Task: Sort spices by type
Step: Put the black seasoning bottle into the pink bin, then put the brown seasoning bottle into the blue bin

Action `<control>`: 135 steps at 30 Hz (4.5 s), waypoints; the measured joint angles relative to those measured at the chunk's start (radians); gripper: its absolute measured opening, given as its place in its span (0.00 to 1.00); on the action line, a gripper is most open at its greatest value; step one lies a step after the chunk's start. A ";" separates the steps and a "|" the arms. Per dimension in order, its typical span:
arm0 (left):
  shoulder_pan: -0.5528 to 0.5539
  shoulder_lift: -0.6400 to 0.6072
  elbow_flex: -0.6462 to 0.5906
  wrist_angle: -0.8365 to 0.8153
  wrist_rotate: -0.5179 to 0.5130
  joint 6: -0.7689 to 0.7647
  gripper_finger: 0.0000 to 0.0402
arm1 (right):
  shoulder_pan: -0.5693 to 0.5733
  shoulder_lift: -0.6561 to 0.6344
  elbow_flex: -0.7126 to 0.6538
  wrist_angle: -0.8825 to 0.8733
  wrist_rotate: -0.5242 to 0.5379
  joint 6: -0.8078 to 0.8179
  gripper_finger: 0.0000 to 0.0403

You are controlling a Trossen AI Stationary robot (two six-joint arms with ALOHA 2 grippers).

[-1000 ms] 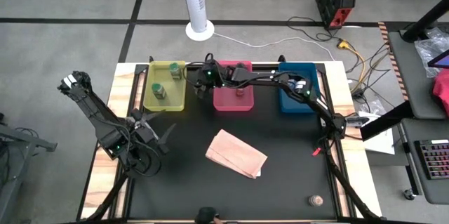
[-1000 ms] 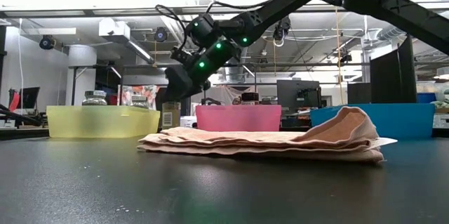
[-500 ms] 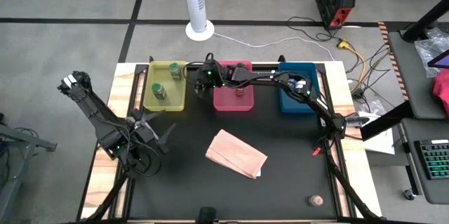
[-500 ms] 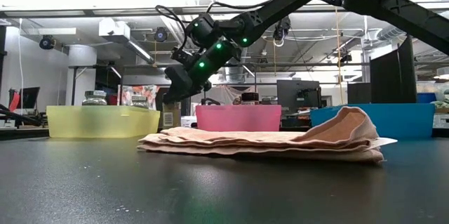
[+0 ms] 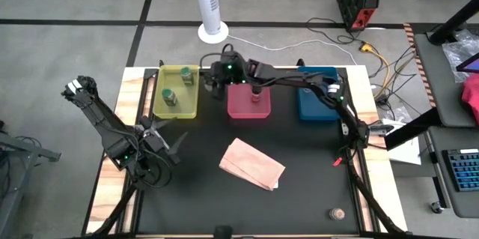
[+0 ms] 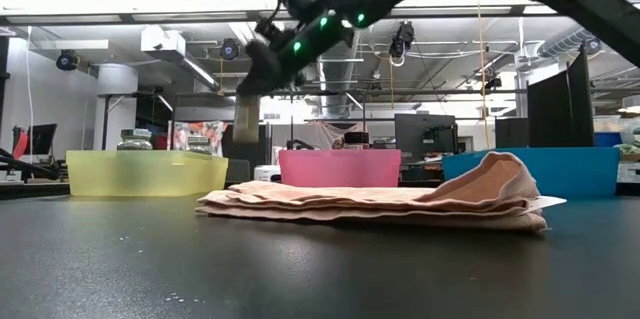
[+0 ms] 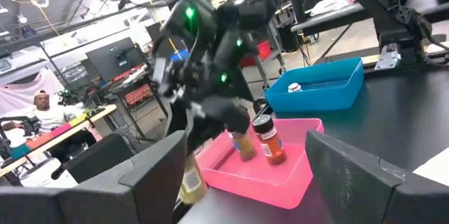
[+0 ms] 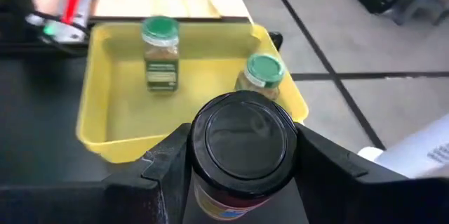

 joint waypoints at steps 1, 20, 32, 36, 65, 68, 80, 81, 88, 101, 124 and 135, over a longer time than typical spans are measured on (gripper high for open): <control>0.000 0.000 0.000 0.008 -0.001 0.000 0.68 | 0.000 -0.017 -0.008 -0.007 -0.011 -0.004 0.49; 0.000 0.000 0.000 0.072 0.002 0.002 0.68 | -0.024 -0.423 -0.685 0.385 0.141 0.076 0.49; 0.000 0.002 0.000 0.080 0.010 0.009 0.68 | -0.040 -0.382 -0.746 0.381 0.155 0.128 0.49; 0.000 0.002 0.000 0.079 0.010 0.009 0.68 | -0.044 -0.363 -0.753 0.385 0.154 0.136 0.49; 0.003 0.009 0.000 0.068 0.006 0.010 0.68 | -0.061 -0.295 -0.753 0.383 0.088 0.101 0.51; 0.003 0.009 0.000 0.068 0.006 0.010 0.68 | -0.061 -0.295 -0.753 0.384 0.088 0.093 0.51; 0.003 0.009 -0.002 0.069 0.006 0.010 0.68 | -0.061 -0.295 -0.753 0.384 0.089 0.092 0.60; 0.003 0.009 -0.002 0.069 0.006 0.010 0.68 | -0.061 -0.295 -0.753 0.384 0.090 0.092 0.62; 0.003 0.009 -0.002 0.070 0.007 0.010 0.68 | -0.061 -0.302 -0.747 0.382 0.091 0.076 0.69; 0.003 0.010 -0.002 0.076 0.009 0.009 0.68 | -0.040 -0.390 -0.647 0.085 0.100 -0.052 0.67; 0.003 0.010 -0.002 0.073 0.009 0.009 0.68 | 0.062 -0.329 -0.653 0.138 0.284 -0.166 0.02; 0.003 0.010 -0.002 0.075 0.010 0.009 0.68 | 0.036 -0.345 -0.583 0.101 0.450 -0.222 0.02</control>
